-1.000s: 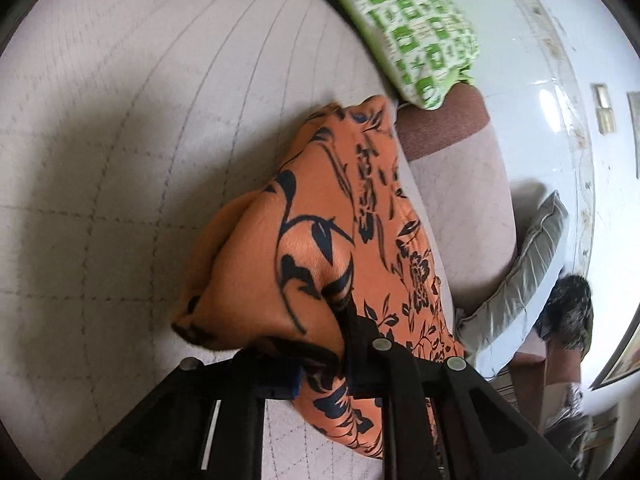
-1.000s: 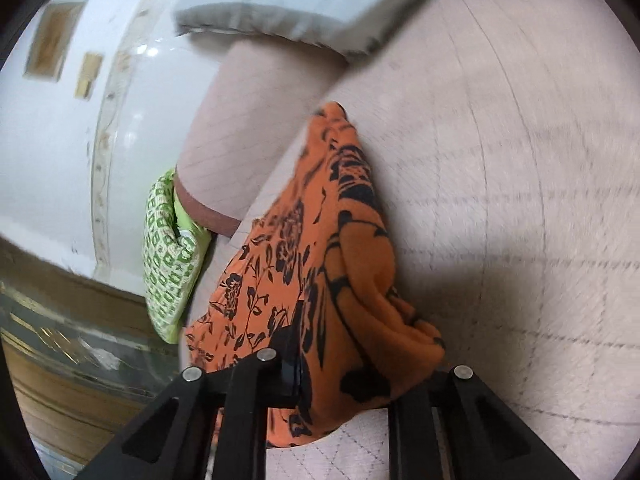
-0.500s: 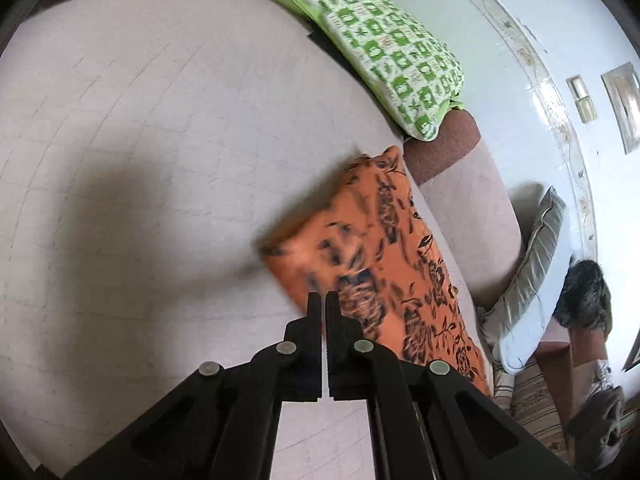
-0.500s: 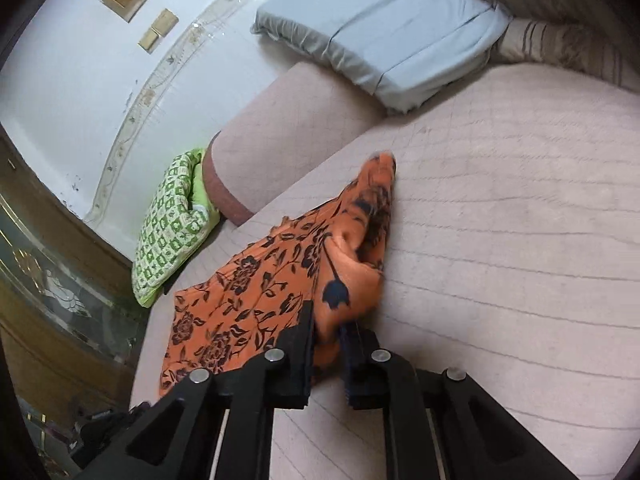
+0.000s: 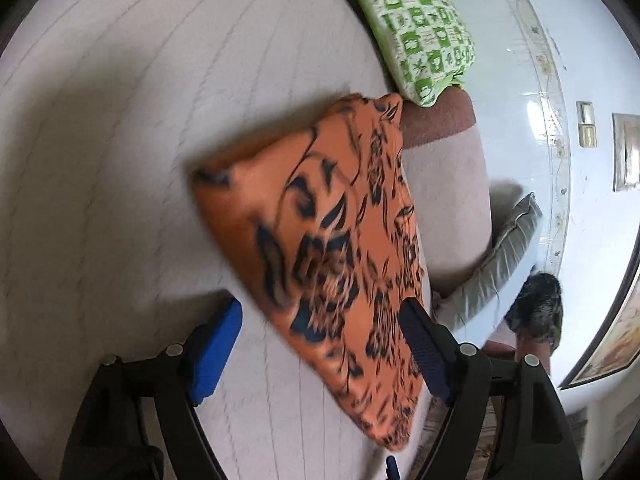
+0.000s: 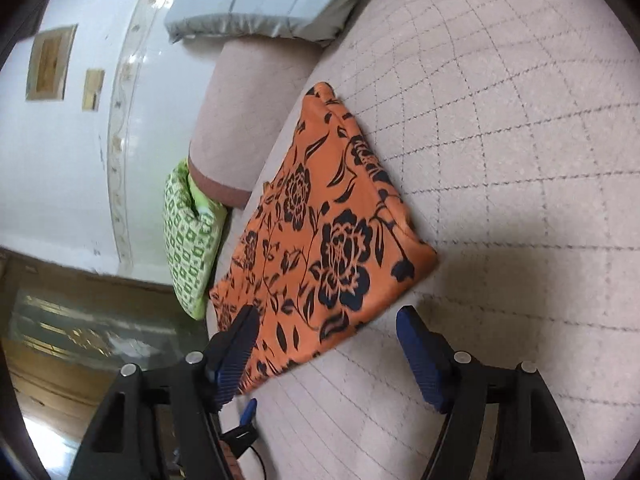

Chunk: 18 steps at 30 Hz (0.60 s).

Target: Fold small clothes

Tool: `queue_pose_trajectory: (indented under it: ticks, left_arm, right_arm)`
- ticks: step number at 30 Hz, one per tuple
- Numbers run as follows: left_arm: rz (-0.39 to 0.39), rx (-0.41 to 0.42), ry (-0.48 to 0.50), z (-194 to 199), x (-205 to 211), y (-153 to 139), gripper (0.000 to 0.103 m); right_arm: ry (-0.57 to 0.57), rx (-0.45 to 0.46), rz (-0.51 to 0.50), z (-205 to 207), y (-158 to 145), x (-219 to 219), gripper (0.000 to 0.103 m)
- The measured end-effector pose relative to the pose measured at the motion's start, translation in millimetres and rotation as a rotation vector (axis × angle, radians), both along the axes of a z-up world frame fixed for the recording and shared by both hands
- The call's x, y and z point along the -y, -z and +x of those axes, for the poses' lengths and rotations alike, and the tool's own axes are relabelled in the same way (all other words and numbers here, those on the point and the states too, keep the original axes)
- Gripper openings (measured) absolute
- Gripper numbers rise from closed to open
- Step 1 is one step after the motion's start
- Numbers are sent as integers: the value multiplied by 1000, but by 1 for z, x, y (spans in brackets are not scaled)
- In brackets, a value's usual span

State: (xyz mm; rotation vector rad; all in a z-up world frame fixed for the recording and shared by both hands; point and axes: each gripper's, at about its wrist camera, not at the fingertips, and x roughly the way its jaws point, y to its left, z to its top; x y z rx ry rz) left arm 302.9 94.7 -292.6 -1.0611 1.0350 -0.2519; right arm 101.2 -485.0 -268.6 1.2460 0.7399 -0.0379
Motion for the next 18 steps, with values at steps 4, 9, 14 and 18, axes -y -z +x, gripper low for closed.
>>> queue_pose_trajectory:
  ticks: [4, 9, 14, 18]
  left_arm:
    - [4, 37, -42, 14, 0, 1, 81]
    - [36, 85, -40, 26, 6, 2, 72]
    - [38, 35, -40, 33, 17, 21, 16]
    - [86, 81, -35, 29, 22, 9, 13]
  right_arm:
    - [13, -36, 120, 22, 27, 2, 74]
    - [94, -18, 134, 45, 38, 1, 74]
    - [163, -27, 119, 54, 44, 8, 30]
    - [161, -65, 72, 58, 46, 12, 21]
